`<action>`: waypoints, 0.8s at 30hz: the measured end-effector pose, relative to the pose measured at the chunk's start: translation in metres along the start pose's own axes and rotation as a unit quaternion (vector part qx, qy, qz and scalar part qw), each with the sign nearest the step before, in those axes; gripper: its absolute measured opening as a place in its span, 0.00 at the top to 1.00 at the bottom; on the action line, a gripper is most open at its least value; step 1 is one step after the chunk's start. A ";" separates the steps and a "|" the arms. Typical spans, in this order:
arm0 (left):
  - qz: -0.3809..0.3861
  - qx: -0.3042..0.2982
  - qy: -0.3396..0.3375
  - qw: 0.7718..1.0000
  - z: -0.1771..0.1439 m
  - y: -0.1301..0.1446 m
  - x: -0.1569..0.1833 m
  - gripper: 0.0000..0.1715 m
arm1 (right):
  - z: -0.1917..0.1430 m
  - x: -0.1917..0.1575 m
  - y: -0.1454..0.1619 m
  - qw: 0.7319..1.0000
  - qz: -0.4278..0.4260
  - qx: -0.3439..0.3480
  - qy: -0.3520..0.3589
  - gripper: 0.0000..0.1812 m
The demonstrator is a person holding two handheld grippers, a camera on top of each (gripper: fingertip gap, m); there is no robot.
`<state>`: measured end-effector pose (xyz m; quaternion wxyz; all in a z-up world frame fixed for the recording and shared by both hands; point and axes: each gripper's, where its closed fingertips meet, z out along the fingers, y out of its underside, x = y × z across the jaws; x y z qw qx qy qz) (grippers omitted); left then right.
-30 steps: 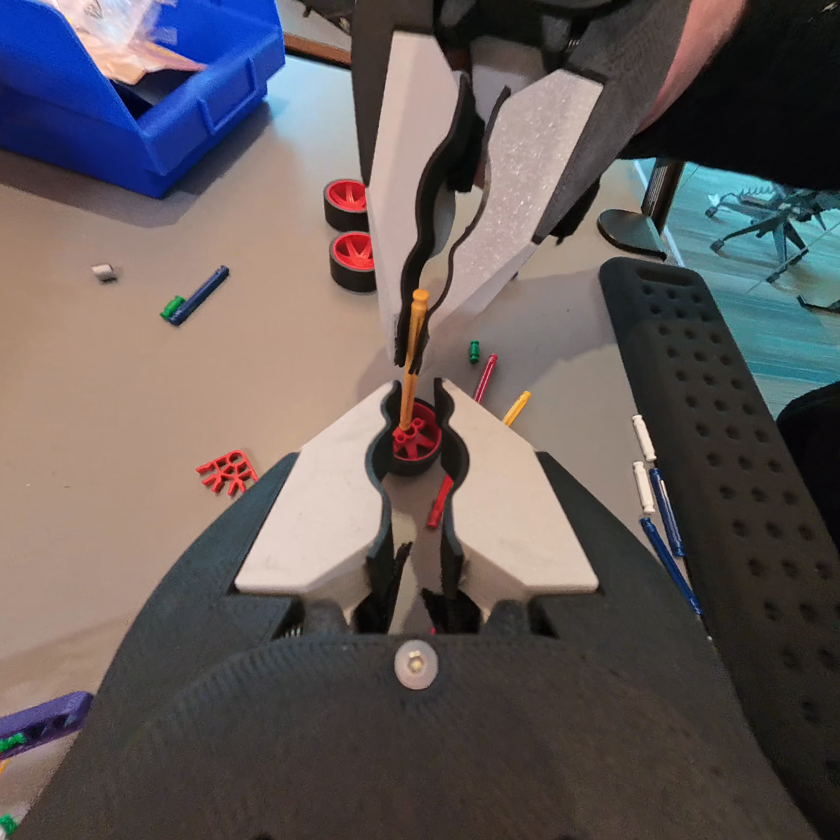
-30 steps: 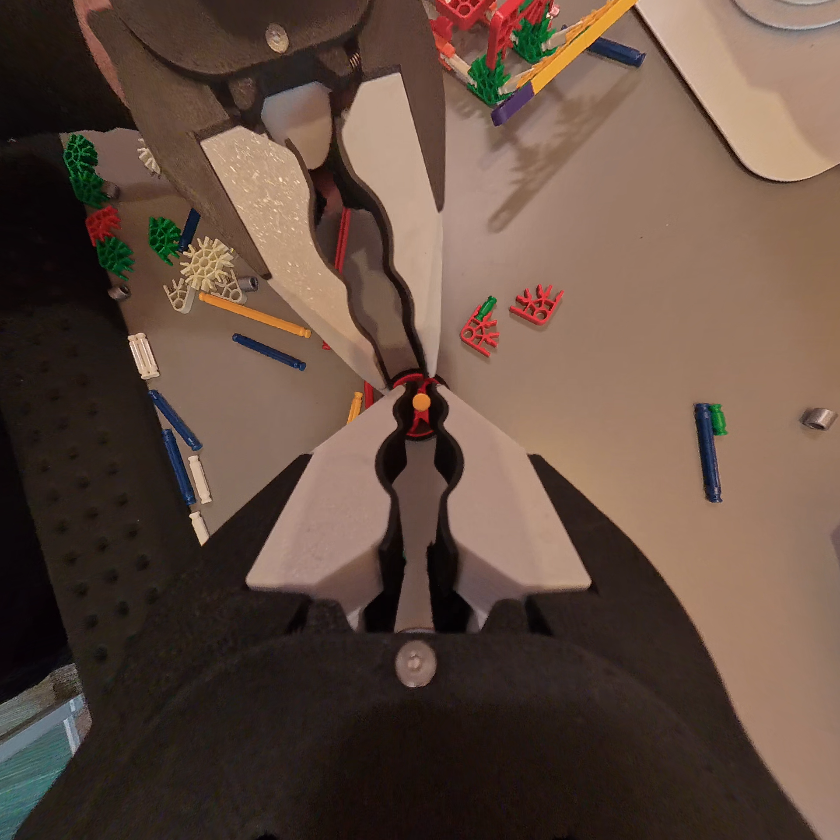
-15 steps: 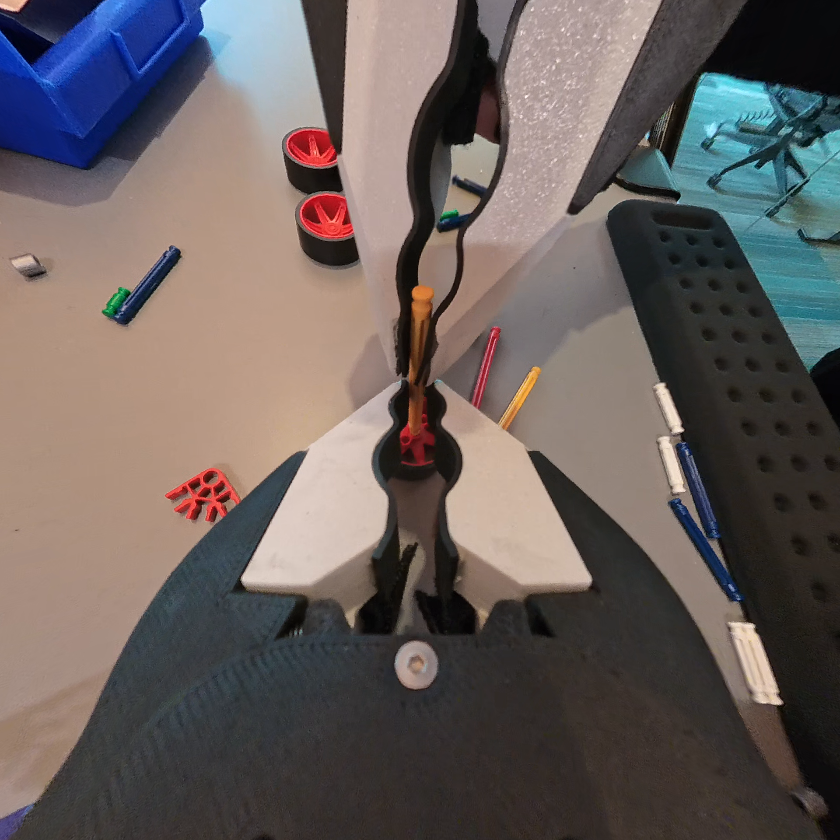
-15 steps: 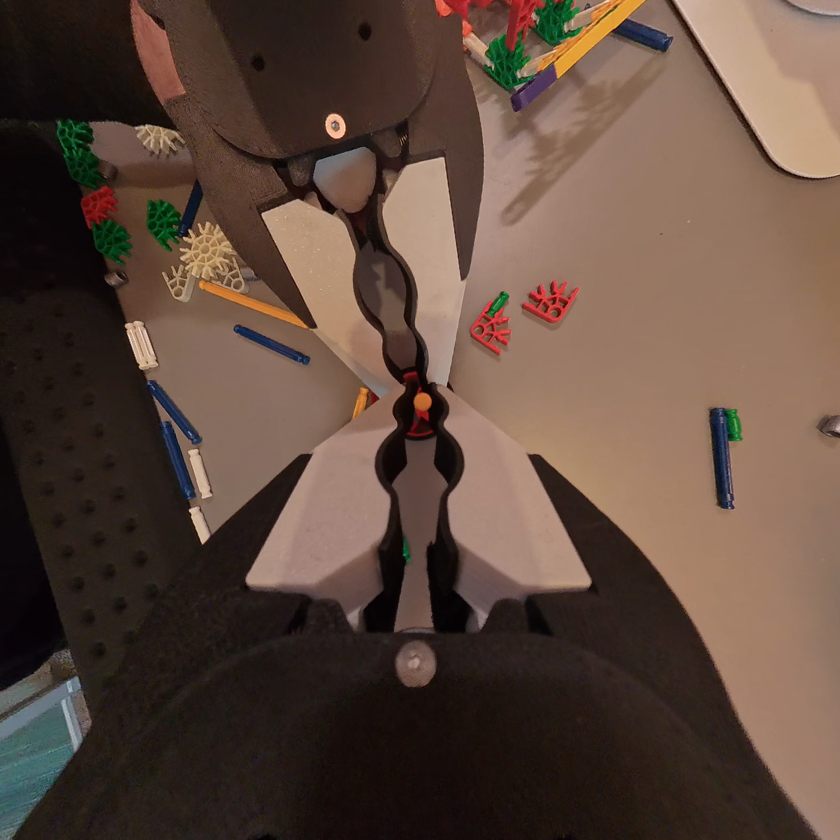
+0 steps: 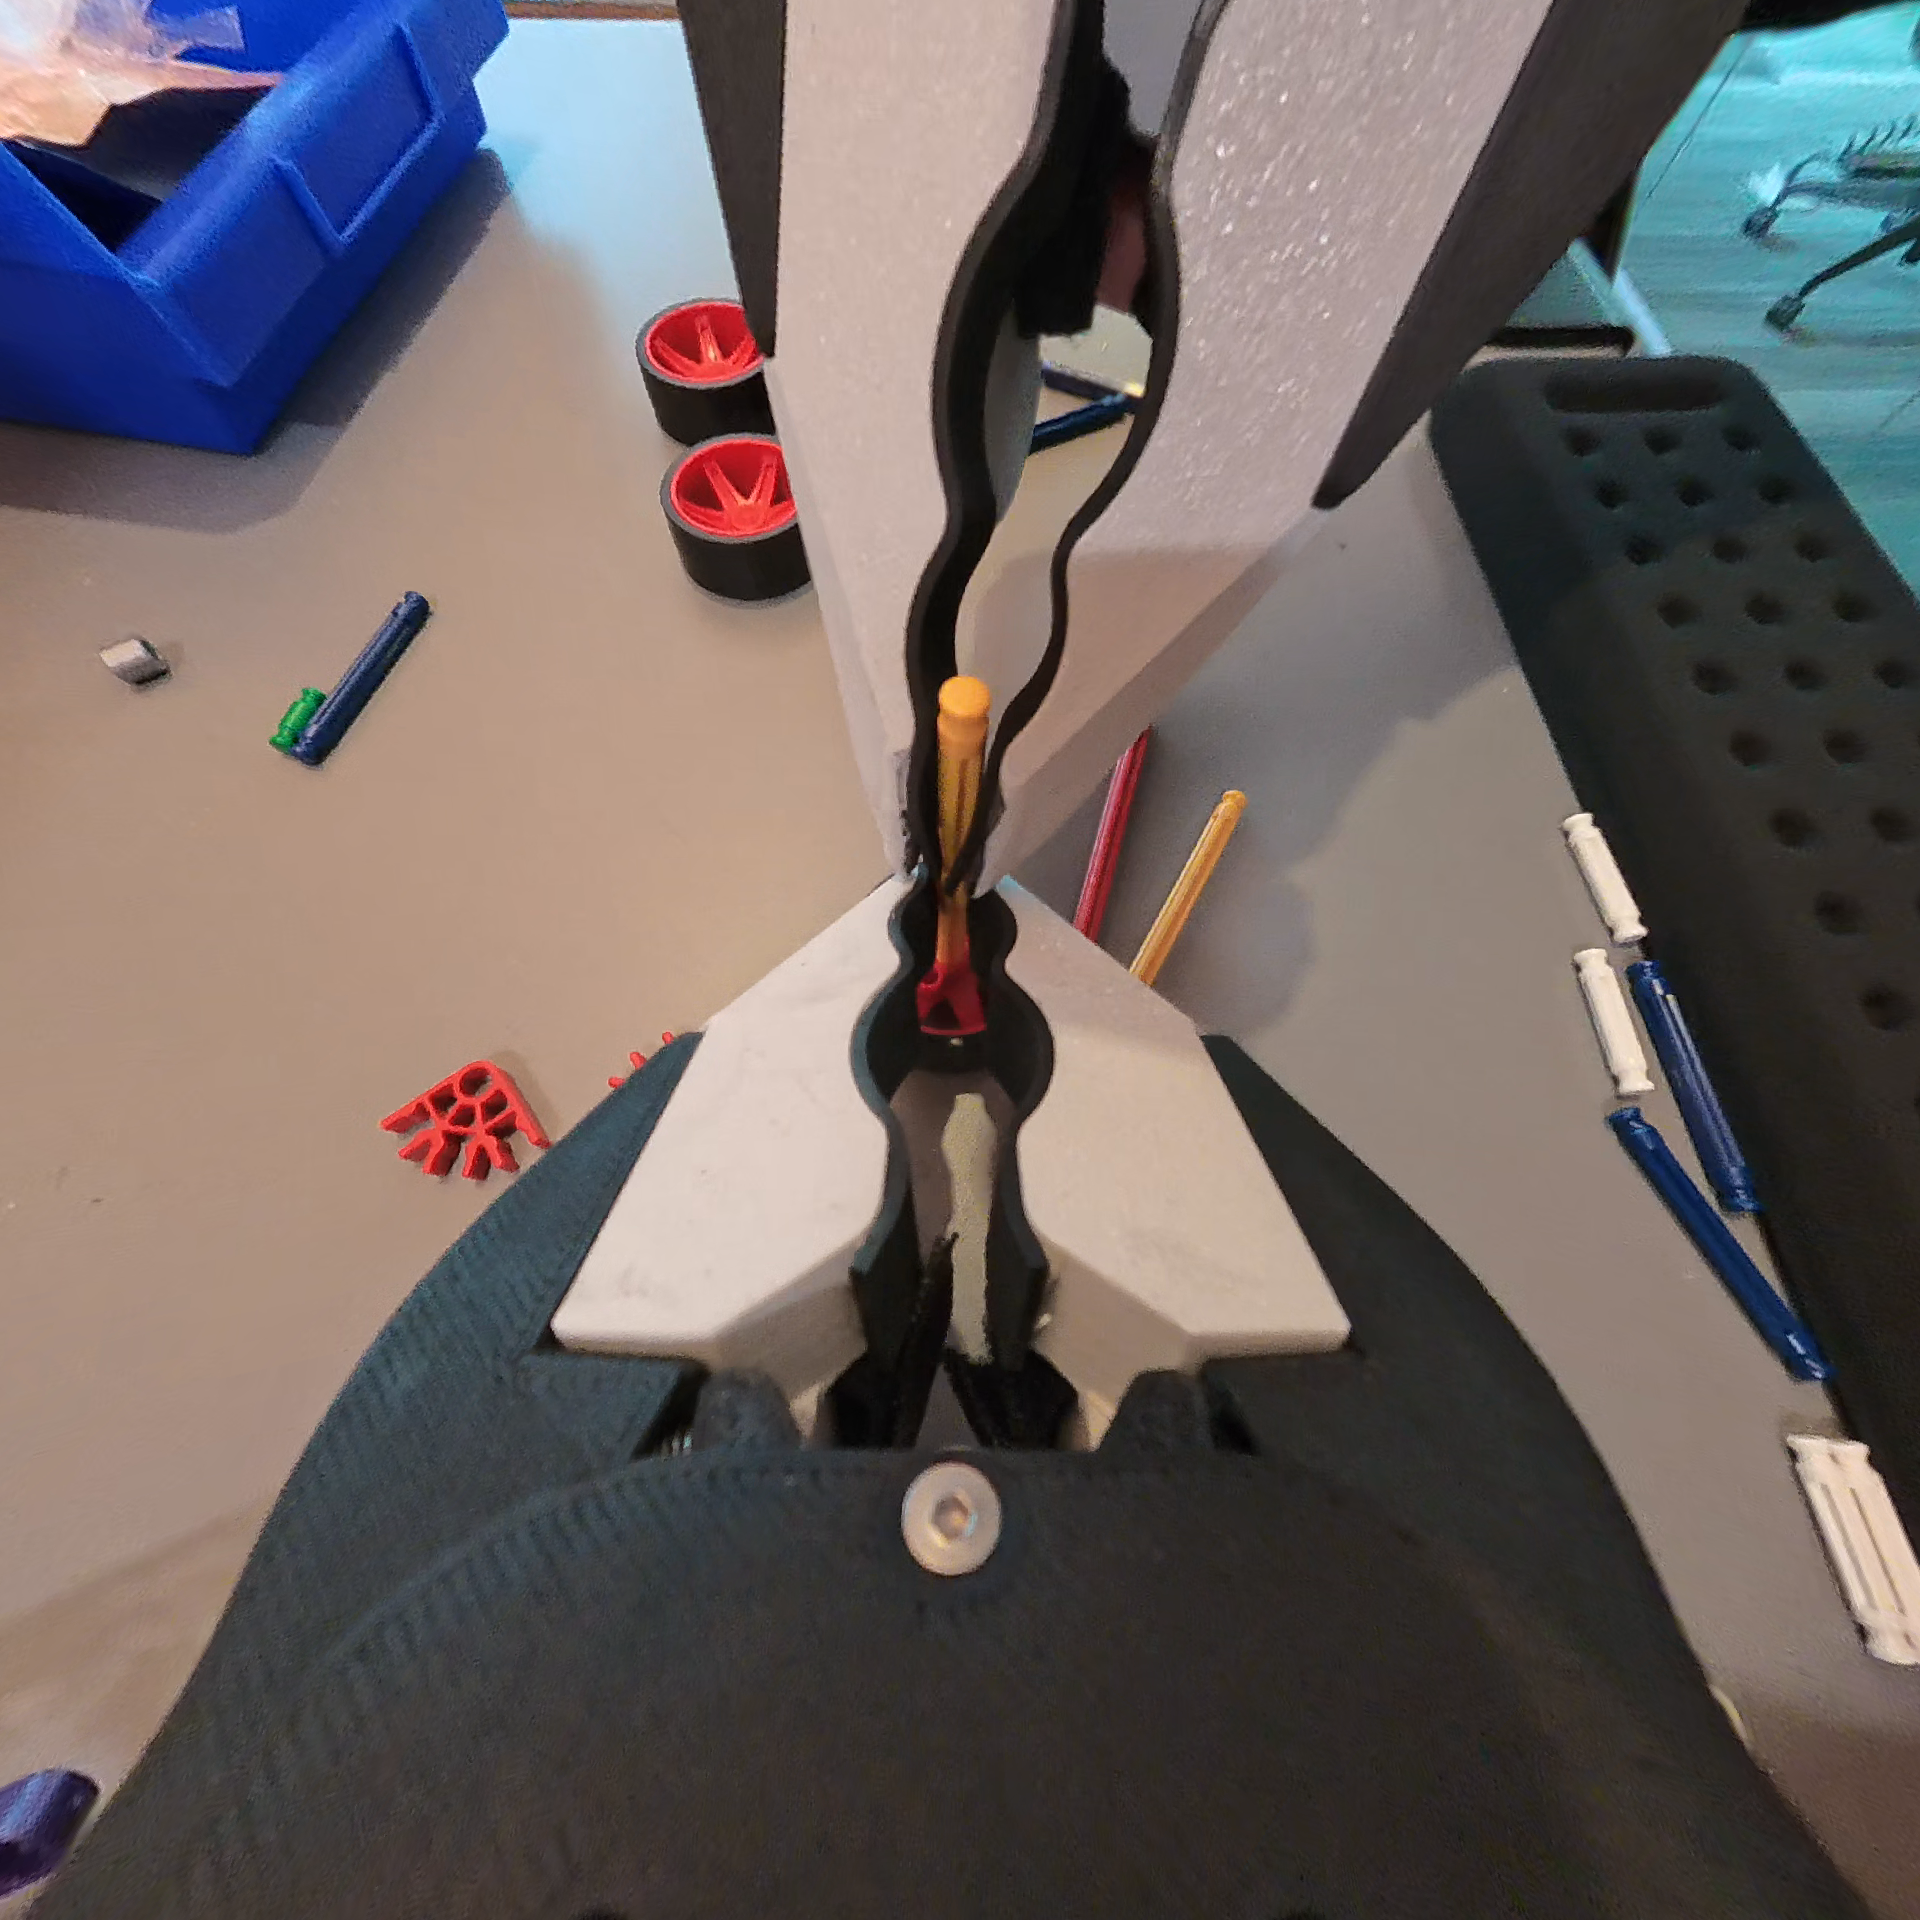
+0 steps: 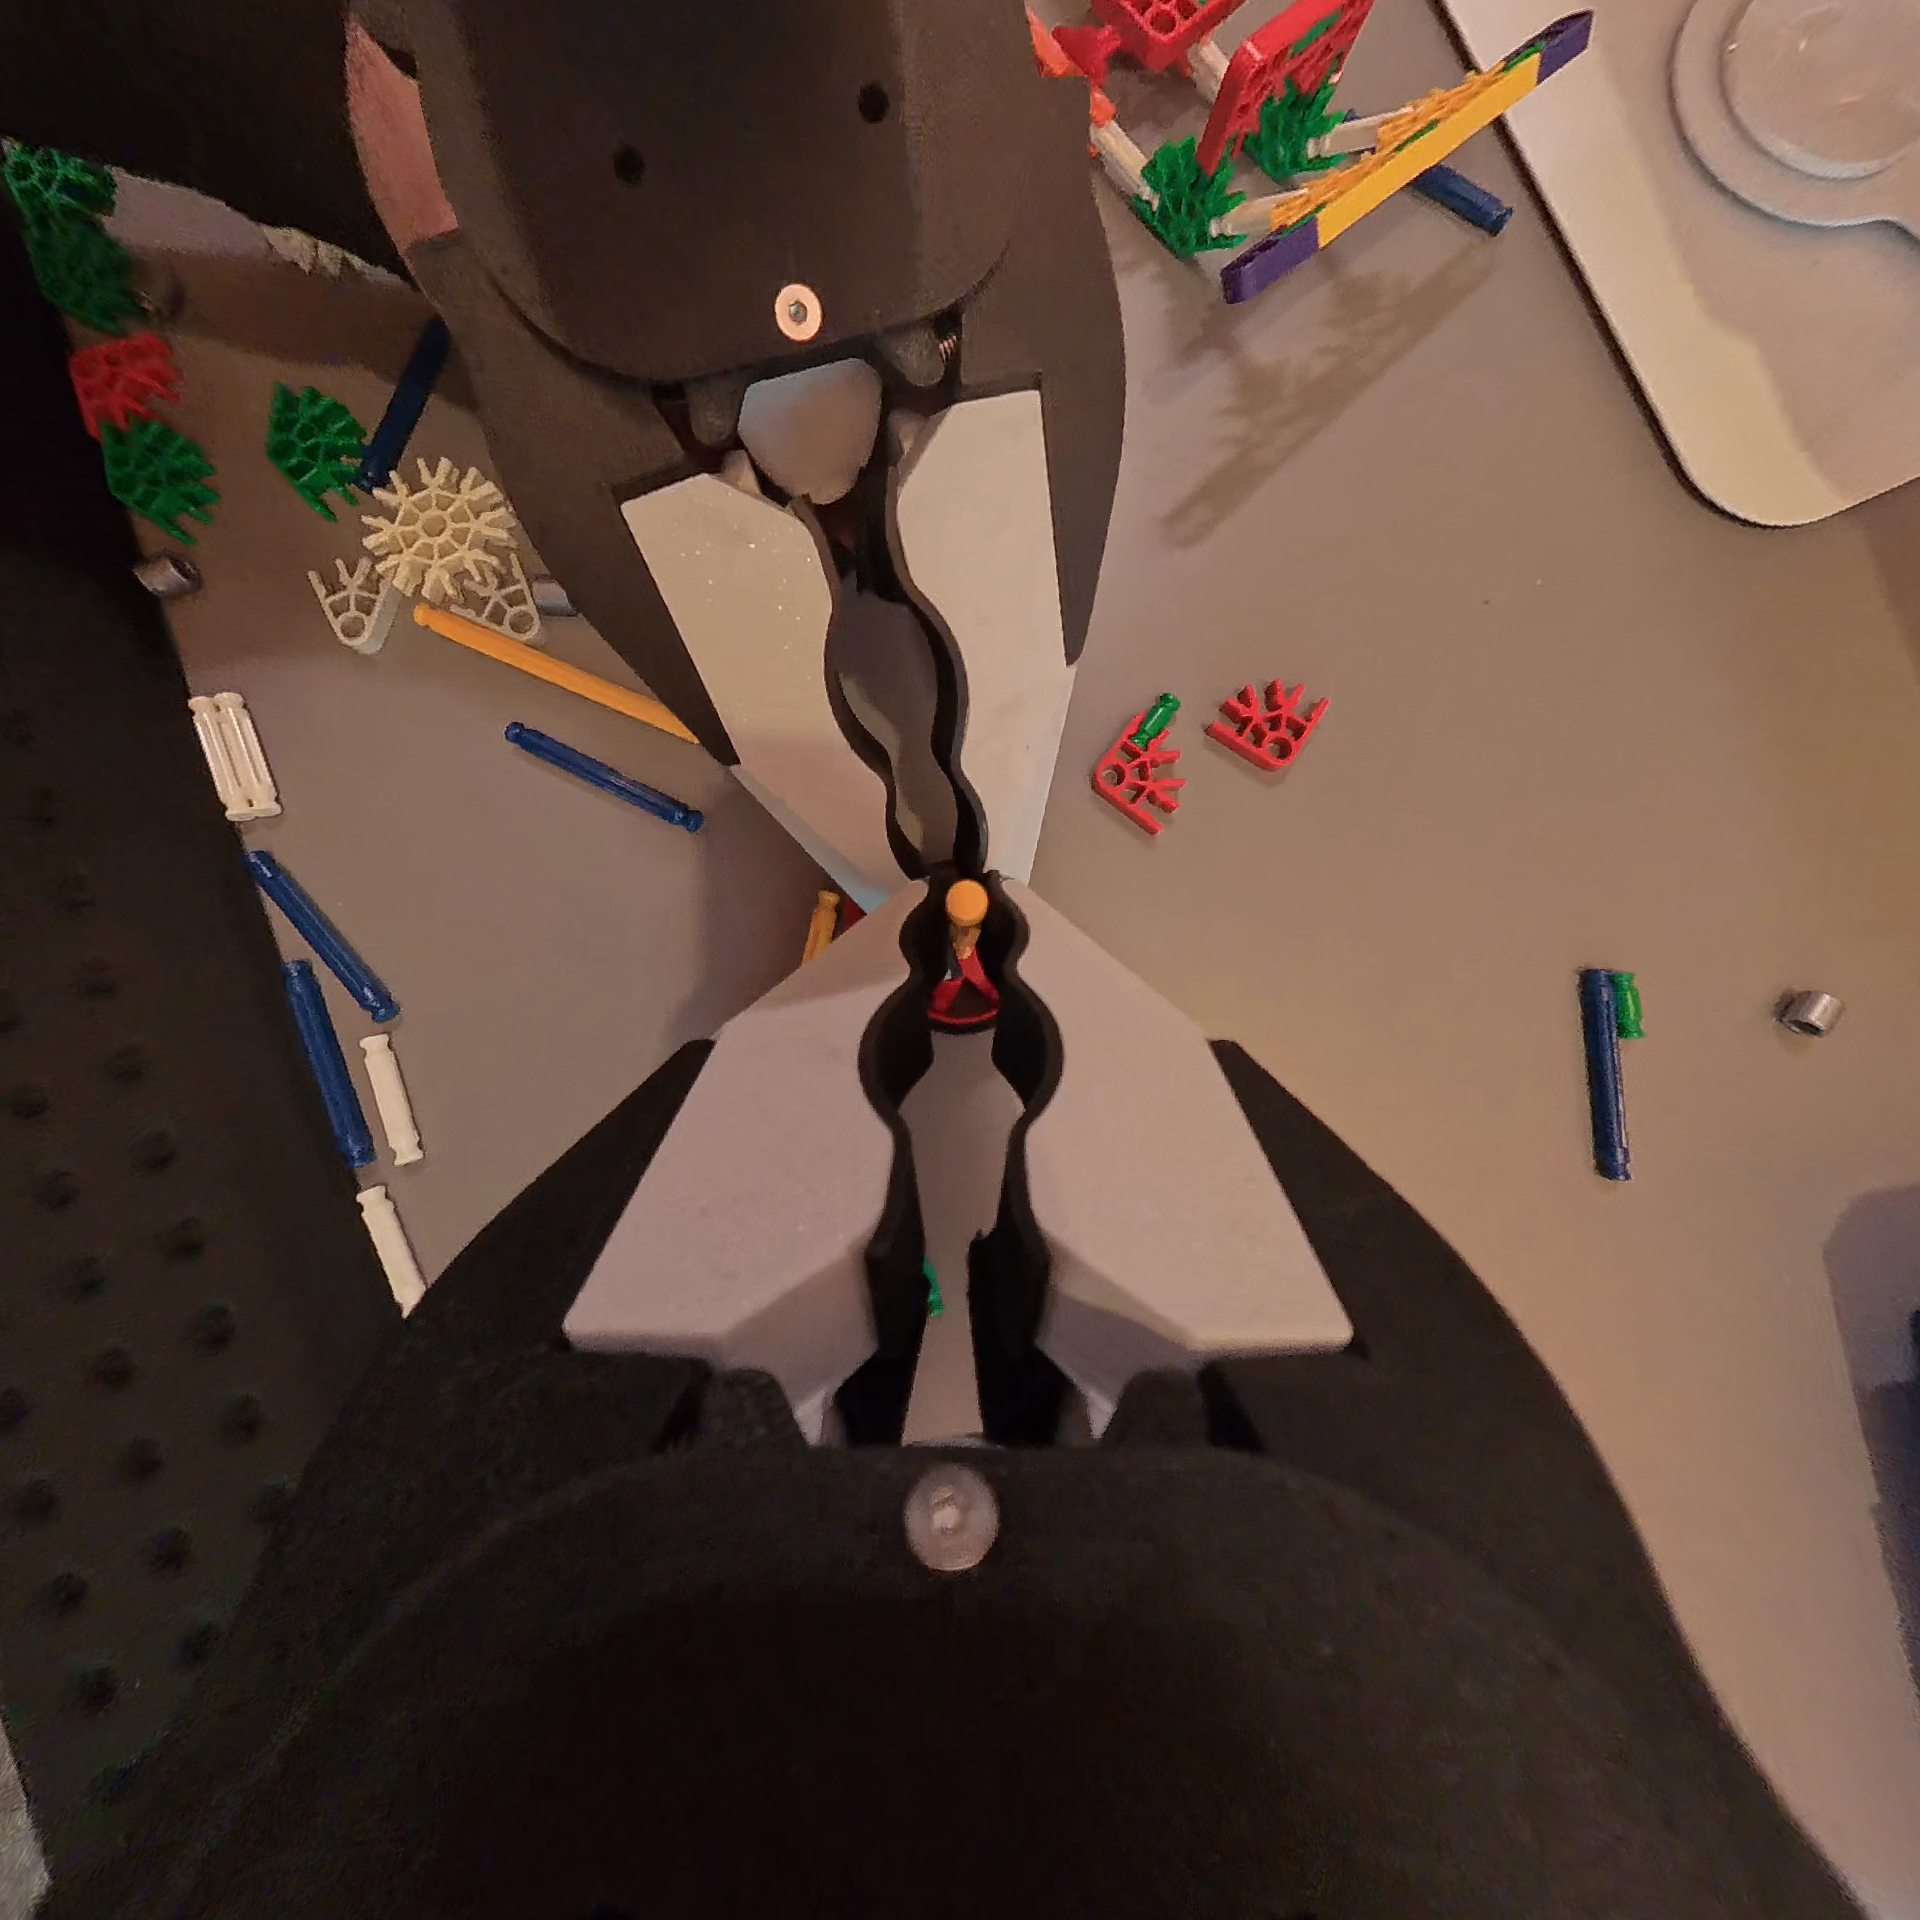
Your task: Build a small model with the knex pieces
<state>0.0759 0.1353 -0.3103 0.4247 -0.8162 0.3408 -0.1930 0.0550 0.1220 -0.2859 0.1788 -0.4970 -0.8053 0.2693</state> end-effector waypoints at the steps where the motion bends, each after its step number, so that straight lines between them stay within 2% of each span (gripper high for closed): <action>1: 0.004 -0.005 -0.001 1.000 0.000 0.000 0.000 0.99 | 0.000 0.001 0.000 1.000 0.008 0.010 0.001 0.99; 6: -0.009 0.001 0.001 1.000 0.000 0.001 0.000 0.99 | 0.000 0.001 -0.002 0.999 0.035 0.026 -0.018 0.99; 8: -0.009 -0.004 -0.008 1.000 -0.001 0.001 -0.003 0.99 | -0.009 0.001 -0.005 0.997 0.059 0.039 -0.032 0.80; 10: -0.019 -0.020 -0.002 1.000 -0.005 0.005 -0.003 0.98 | -0.030 0.007 -0.005 0.995 0.083 0.056 -0.028 0.81; 11: -0.027 -0.036 -0.001 0.999 -0.007 0.010 -0.004 0.94 | -0.041 0.013 -0.001 0.993 0.095 0.061 -0.017 0.80; 12: -0.037 -0.045 -0.003 0.998 -0.011 0.013 -0.005 0.86 | -0.052 0.018 0.006 0.992 0.108 0.065 -0.005 0.81; 15: -0.063 -0.032 -0.014 0.997 -0.035 0.013 -0.005 0.80 | -0.071 0.014 0.031 0.990 0.132 0.055 0.002 0.83; 18: -0.085 -0.033 -0.040 0.995 -0.074 0.022 -0.001 0.79 | -0.074 -0.010 0.051 0.992 0.126 0.021 -0.002 0.84; 21: -0.105 -0.052 -0.047 0.992 -0.113 0.039 0.021 0.78 | -0.067 -0.046 0.049 0.993 0.118 0.019 -0.024 0.86; 24: -0.106 -0.104 -0.053 0.988 -0.137 0.068 0.053 0.77 | -0.048 -0.088 0.032 0.993 0.097 0.031 -0.059 0.88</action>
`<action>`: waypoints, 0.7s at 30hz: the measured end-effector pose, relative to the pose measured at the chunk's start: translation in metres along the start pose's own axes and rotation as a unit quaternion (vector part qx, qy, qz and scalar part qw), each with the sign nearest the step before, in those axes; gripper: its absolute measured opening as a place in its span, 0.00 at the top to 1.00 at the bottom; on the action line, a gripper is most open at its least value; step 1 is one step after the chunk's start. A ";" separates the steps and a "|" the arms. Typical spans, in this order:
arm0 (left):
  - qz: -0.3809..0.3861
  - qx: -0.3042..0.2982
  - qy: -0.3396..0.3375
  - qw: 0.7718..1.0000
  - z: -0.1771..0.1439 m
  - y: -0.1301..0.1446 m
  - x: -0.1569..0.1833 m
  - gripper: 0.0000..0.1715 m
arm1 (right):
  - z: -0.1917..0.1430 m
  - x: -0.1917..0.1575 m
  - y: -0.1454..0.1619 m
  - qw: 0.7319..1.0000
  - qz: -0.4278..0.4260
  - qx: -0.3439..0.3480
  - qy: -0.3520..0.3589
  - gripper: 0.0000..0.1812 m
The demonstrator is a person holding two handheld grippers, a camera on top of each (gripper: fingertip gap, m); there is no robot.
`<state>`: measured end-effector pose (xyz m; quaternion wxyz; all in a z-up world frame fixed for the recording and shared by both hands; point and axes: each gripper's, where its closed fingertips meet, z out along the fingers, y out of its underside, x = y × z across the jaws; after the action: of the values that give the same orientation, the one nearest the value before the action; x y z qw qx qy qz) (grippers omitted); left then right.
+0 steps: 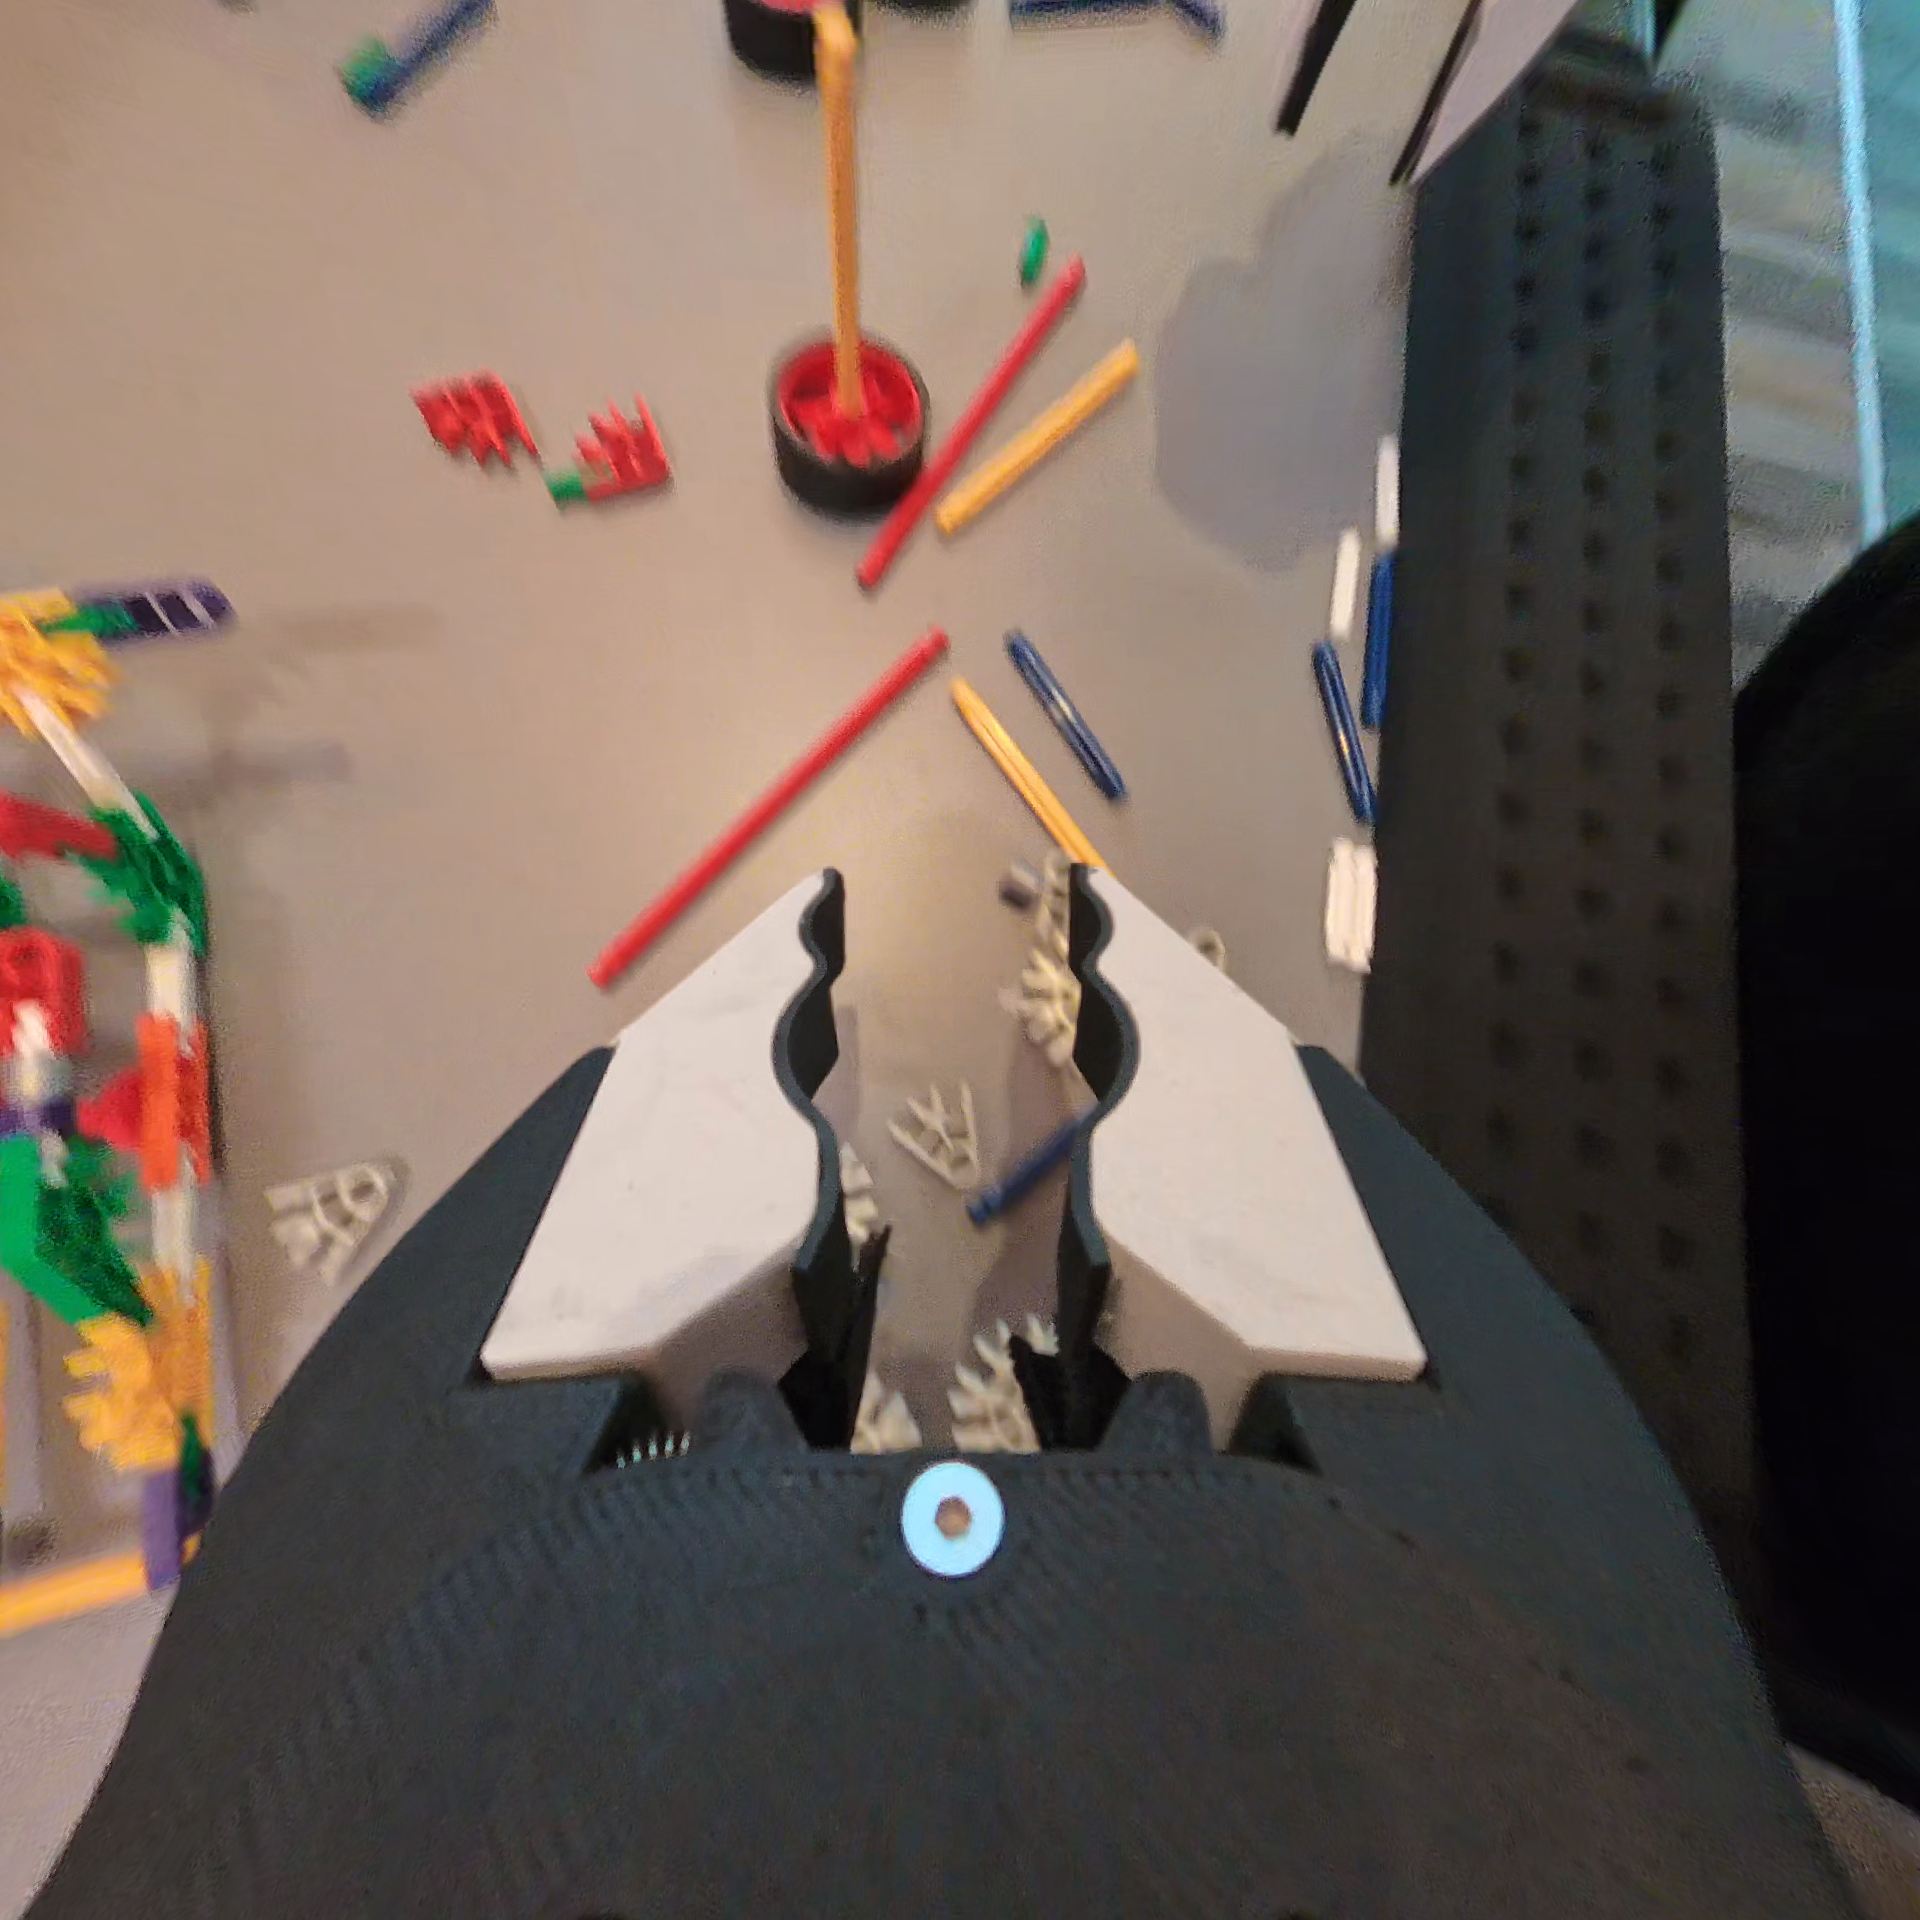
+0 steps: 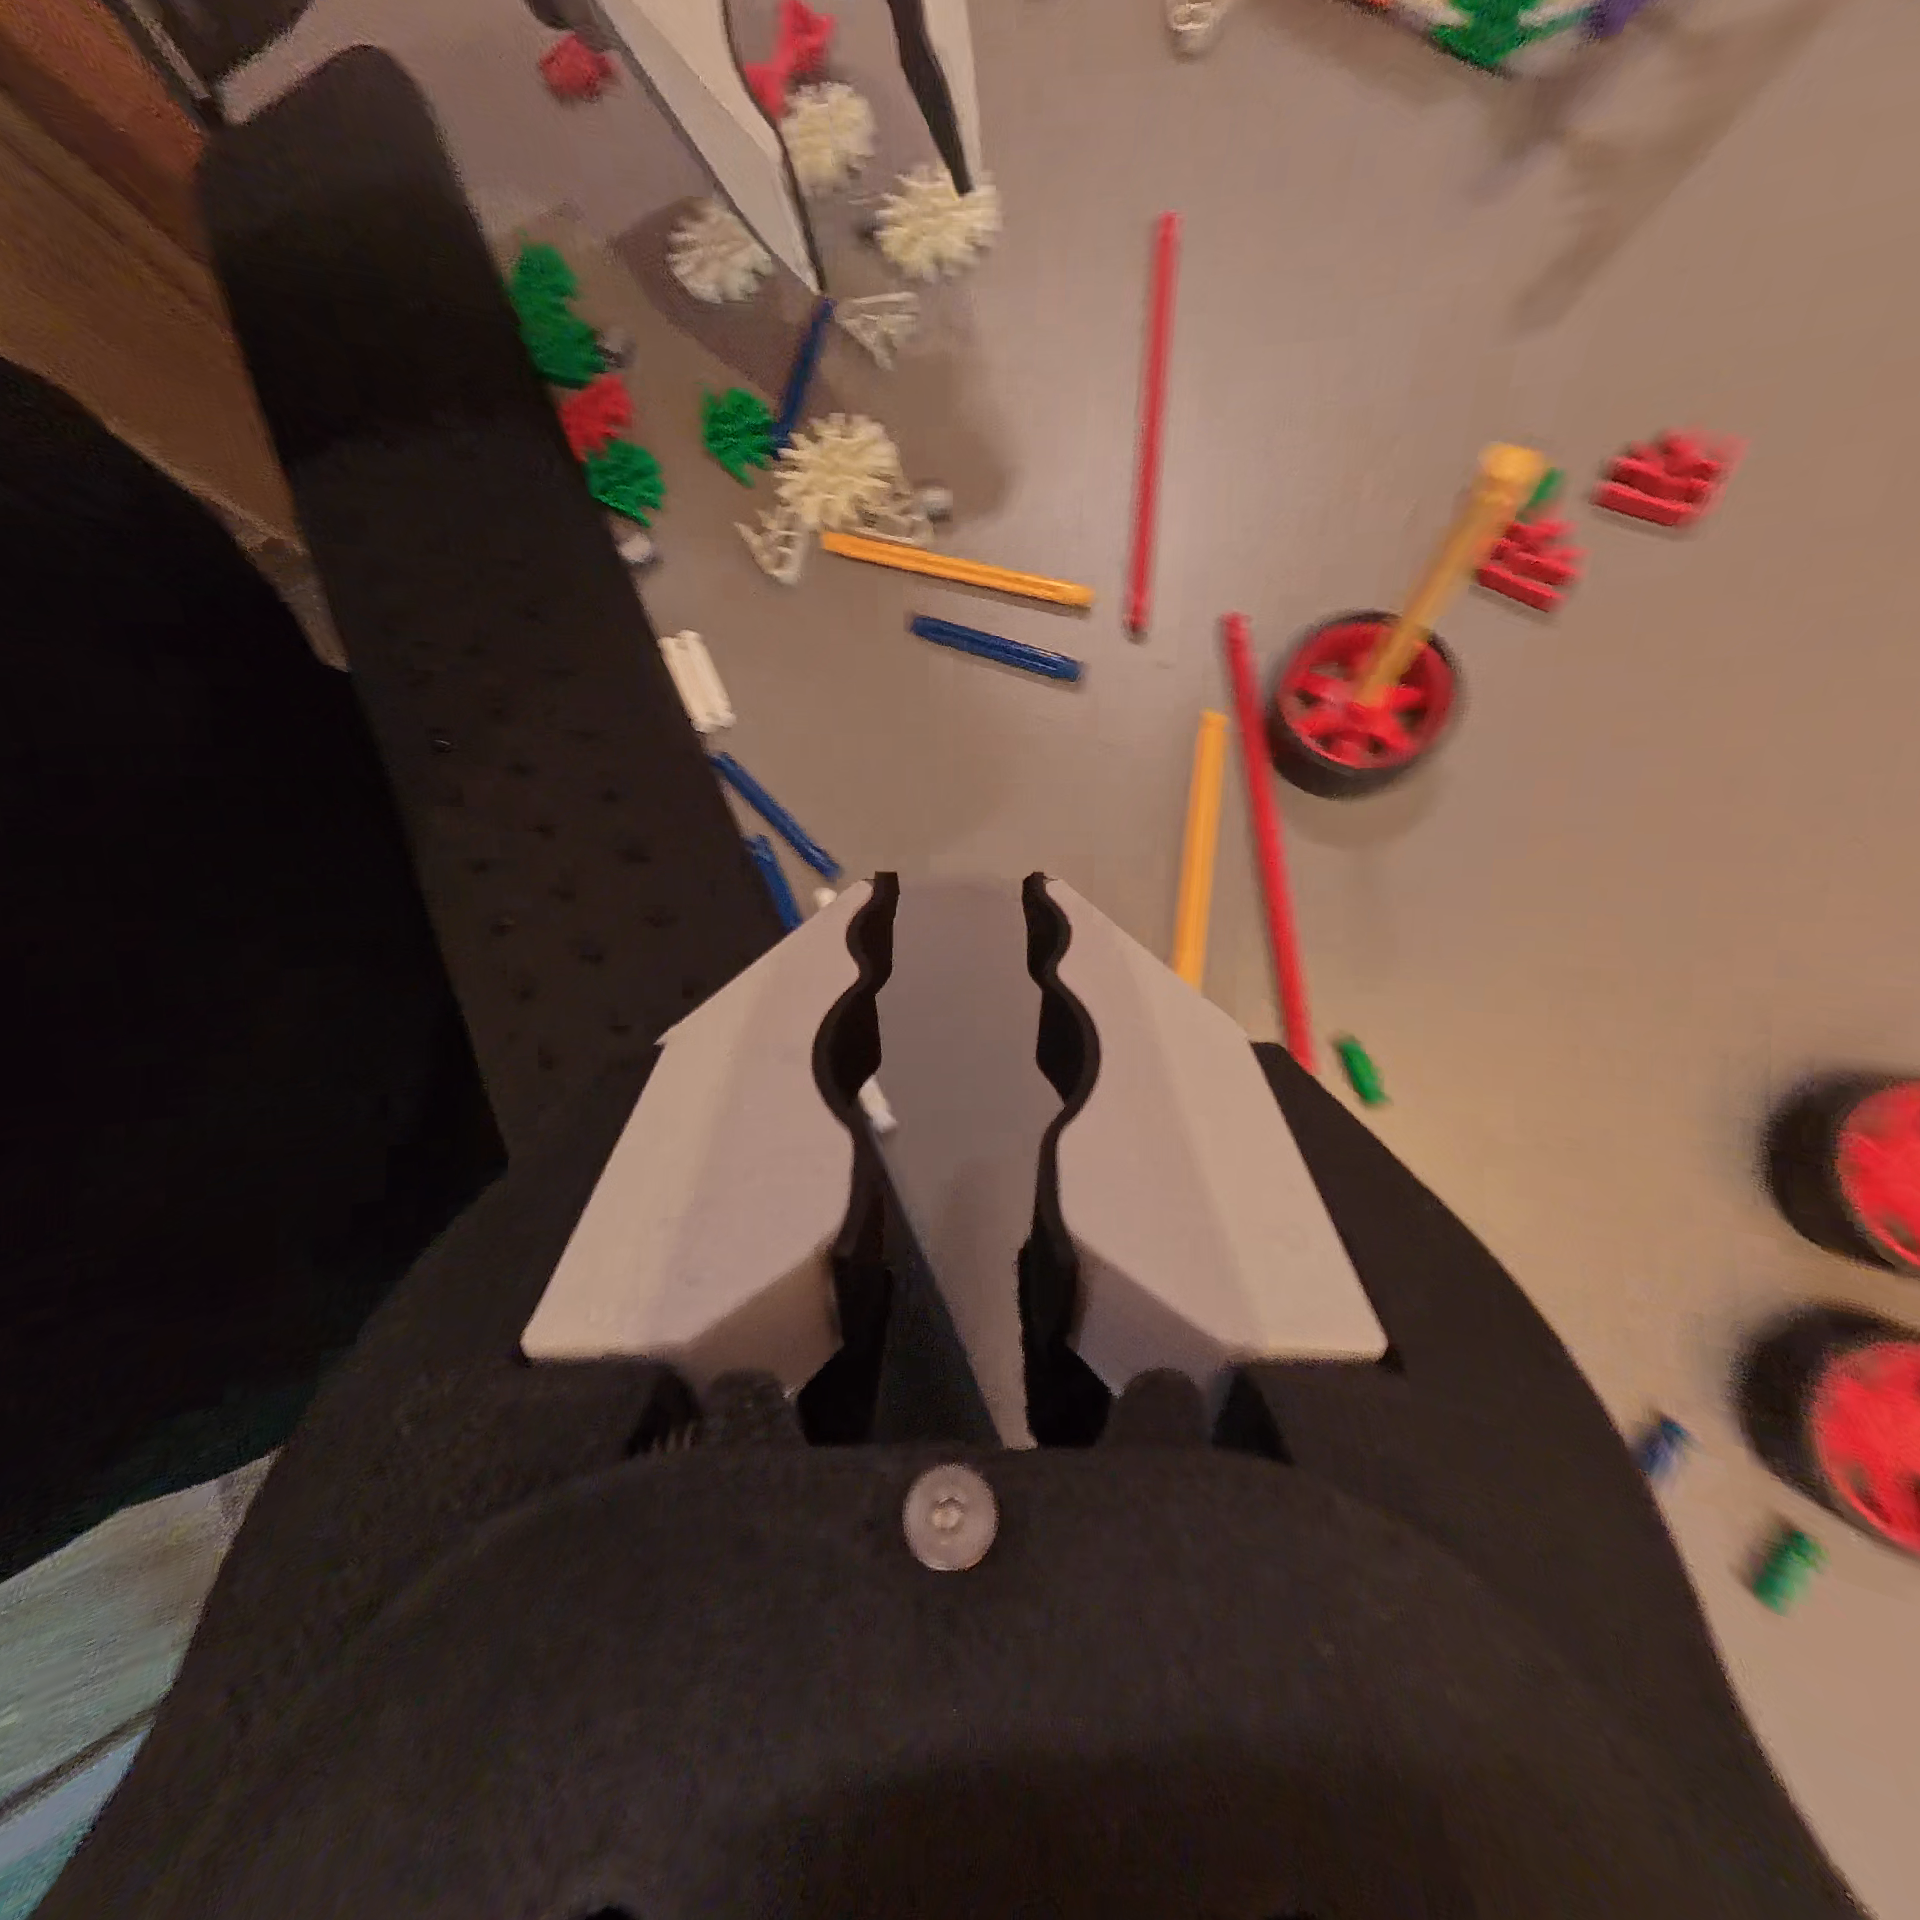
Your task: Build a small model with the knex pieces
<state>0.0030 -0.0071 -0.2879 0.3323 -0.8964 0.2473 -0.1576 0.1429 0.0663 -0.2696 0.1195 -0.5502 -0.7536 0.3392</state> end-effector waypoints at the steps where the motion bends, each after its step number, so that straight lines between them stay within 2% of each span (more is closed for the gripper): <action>1: 0.001 -0.018 -0.002 1.000 -0.004 0.013 0.008 0.78 | 0.012 -0.013 -0.003 1.000 -0.009 -0.002 -0.013 0.88; 3: 0.001 -0.044 0.001 0.999 -0.008 0.035 0.026 0.78 | 0.037 -0.035 -0.007 0.999 -0.032 -0.011 -0.026 0.88; 7: -0.006 -0.054 0.029 0.998 -0.011 0.056 0.066 0.81 | 0.086 -0.077 -0.029 0.995 -0.073 -0.015 -0.069 0.89; 12: -0.038 -0.043 0.027 0.998 -0.017 0.077 0.083 0.81 | 0.138 -0.102 -0.044 0.988 -0.108 -0.050 -0.097 0.91; 14: -0.046 -0.033 0.021 0.998 -0.021 0.081 0.087 0.81 | 0.151 -0.108 -0.044 0.985 -0.116 -0.062 -0.108 0.91; 16: -0.051 -0.026 0.015 0.998 -0.025 0.085 0.089 0.81 | 0.159 -0.112 -0.043 0.983 -0.121 -0.074 -0.117 0.97; 21: -0.064 -0.011 0.009 0.998 -0.032 0.093 0.094 0.81 | 0.167 -0.113 -0.043 0.981 -0.129 -0.085 -0.115 0.97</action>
<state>0.0348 -0.1363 -0.3158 0.3090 -0.9128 0.1939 -0.1836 0.0593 -0.1073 -0.3441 0.0275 -0.4143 -0.8529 0.3164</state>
